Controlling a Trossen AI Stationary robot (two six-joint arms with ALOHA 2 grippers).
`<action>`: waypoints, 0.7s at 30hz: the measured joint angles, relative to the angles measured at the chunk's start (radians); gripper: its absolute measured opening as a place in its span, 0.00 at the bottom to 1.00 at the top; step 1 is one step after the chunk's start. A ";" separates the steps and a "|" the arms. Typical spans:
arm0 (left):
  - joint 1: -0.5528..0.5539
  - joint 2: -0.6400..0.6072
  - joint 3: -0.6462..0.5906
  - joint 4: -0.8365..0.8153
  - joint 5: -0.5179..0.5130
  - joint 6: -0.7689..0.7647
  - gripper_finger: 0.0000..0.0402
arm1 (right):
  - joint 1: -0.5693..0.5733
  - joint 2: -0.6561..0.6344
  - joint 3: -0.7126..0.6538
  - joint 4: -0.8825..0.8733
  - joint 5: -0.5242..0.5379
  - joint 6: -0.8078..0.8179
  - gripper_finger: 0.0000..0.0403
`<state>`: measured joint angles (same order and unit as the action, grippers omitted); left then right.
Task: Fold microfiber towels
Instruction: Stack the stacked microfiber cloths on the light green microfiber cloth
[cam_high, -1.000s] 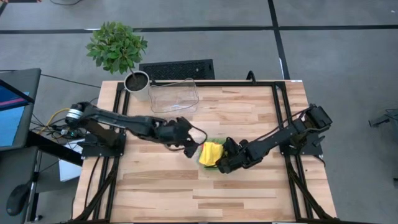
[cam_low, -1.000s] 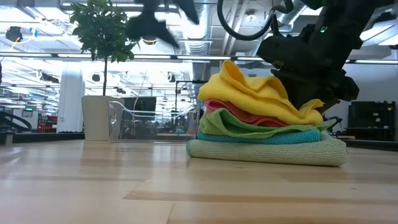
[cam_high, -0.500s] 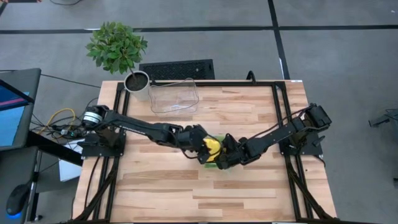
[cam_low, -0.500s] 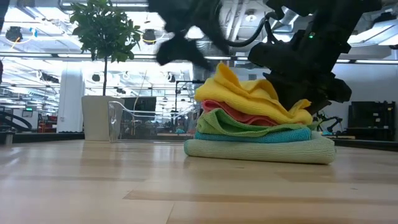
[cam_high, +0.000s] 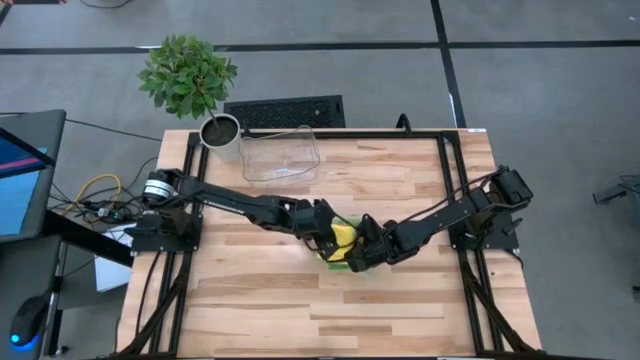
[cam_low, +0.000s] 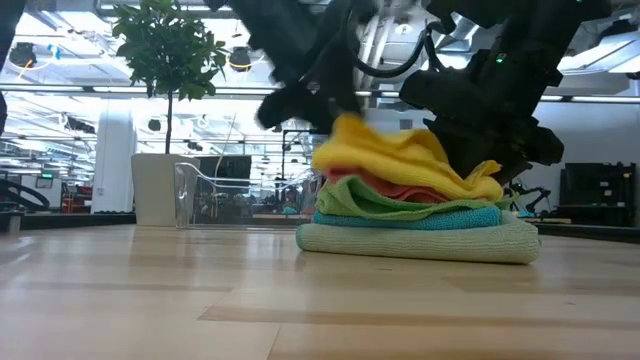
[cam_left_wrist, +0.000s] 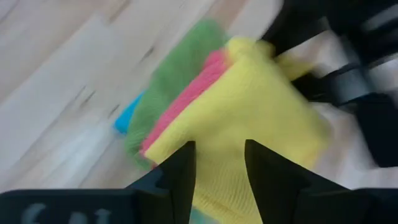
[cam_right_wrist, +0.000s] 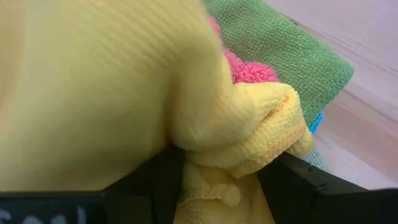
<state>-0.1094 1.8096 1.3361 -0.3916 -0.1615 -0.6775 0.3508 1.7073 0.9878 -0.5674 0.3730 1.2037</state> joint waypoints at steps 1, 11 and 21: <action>0.001 0.018 -0.001 -0.014 -0.003 0.000 0.32 | 0.000 0.000 0.000 0.000 0.001 0.000 0.55; 0.063 0.100 0.002 0.015 0.054 0.012 0.15 | 0.000 0.000 0.000 -0.007 -0.002 0.010 0.55; 0.077 0.122 0.001 0.004 0.097 0.028 0.01 | 0.018 -0.003 0.000 -0.012 -0.001 0.042 0.55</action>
<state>-0.0325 1.9320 1.3376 -0.3874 -0.0647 -0.6494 0.3687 1.7048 0.9878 -0.5790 0.3722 1.2455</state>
